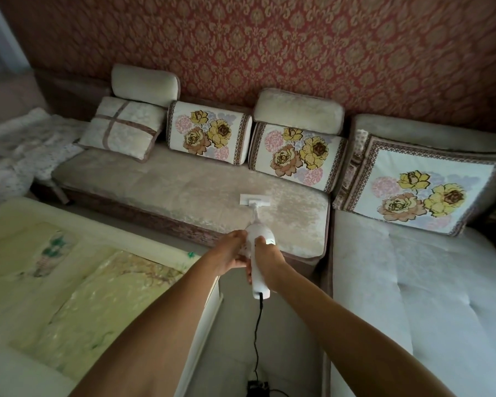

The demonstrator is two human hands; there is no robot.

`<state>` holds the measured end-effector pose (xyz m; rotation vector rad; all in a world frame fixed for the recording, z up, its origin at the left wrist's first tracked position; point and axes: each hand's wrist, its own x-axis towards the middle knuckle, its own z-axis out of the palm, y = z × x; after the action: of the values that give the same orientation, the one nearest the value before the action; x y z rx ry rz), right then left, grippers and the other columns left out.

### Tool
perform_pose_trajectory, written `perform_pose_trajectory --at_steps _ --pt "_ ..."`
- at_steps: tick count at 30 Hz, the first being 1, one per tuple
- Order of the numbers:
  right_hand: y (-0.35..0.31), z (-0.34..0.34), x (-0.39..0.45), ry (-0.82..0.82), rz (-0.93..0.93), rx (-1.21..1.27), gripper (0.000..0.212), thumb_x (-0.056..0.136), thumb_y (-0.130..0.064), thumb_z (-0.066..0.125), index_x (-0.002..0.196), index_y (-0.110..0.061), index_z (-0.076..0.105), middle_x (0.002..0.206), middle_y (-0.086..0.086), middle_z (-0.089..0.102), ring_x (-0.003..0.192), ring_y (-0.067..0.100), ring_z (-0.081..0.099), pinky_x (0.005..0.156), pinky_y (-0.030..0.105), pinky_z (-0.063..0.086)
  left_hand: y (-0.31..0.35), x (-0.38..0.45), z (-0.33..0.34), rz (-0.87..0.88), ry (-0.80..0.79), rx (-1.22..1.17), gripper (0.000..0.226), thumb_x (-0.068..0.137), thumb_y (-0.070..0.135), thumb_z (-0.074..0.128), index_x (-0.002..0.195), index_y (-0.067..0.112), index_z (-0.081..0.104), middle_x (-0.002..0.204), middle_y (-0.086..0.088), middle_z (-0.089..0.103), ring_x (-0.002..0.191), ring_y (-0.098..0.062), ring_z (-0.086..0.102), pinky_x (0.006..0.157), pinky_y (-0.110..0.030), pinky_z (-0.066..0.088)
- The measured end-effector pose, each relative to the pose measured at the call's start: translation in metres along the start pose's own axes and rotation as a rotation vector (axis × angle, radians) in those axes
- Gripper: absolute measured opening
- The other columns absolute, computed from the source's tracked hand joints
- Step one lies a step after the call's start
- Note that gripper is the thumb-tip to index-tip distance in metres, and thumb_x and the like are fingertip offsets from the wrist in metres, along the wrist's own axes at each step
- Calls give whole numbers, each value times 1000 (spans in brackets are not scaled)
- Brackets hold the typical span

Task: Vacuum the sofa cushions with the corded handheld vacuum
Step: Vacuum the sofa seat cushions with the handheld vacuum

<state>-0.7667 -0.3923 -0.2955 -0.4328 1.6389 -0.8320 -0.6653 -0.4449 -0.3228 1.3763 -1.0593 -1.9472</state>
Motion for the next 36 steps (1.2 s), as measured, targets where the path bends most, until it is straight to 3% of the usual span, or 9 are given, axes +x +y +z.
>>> perform_pose_trajectory --at_steps 9,12,19,22,25,27,30,32,36 --pt "-15 -17 7 -109 -161 -55 31 103 -35 41 81 -14 49 71 4 49 55 17 46 48 27 41 10 24 6 4 14 18 40 103 22 46 135 -3 50 78 -7 67 66 -20 66 63 -41 60" --pt "-27 -20 18 -117 -184 -69 28 102 -35 42 90 -11 51 74 4 50 58 17 47 50 29 43 18 38 11 19 14 39 38 104 19 44 131 -7 50 59 1 64 47 -11 61 60 -40 62" --pt "-50 -33 34 -98 -154 -121 30 102 -38 40 91 -13 51 73 3 51 57 16 49 44 26 44 32 67 20 17 25 20 22 104 23 43 109 9 60 81 -10 68 67 -22 67 63 -35 56" --pt "-54 -39 40 -57 -157 -143 36 101 -45 43 90 -12 52 70 4 53 53 17 50 36 22 43 33 80 22 14 26 -7 29 103 28 47 122 9 58 106 -17 69 92 -32 68 79 -46 58" --pt "-59 -40 47 20 -209 -304 35 100 -43 43 108 -10 52 80 10 63 62 24 63 49 29 55 38 90 25 6 47 -64 34 102 29 53 130 11 55 121 -22 64 105 -39 66 90 -56 55" --pt "-59 -40 52 76 -235 -383 34 102 -33 37 127 -11 46 83 16 67 62 25 69 53 31 58 42 94 27 -9 46 -95 33 101 26 56 131 12 55 121 -24 64 103 -39 67 88 -57 56" --pt "-62 -50 59 62 -212 -270 54 103 -42 25 96 -1 59 63 16 61 36 19 56 37 23 46 46 104 33 -20 30 -131 36 100 23 58 134 14 54 125 -23 63 100 -35 68 74 -50 60" --pt "-67 -56 62 81 -220 -280 58 104 -43 24 95 3 59 63 16 60 33 17 55 35 22 44 48 109 37 -24 16 -163 37 99 24 59 135 16 54 131 -24 59 104 -37 66 74 -50 60" --pt "-84 -77 69 92 -328 -455 35 105 -33 32 113 -5 52 81 17 65 58 23 67 53 35 57 58 123 53 -28 -11 -143 39 98 32 59 136 23 51 129 -18 60 96 -36 70 68 -41 61"
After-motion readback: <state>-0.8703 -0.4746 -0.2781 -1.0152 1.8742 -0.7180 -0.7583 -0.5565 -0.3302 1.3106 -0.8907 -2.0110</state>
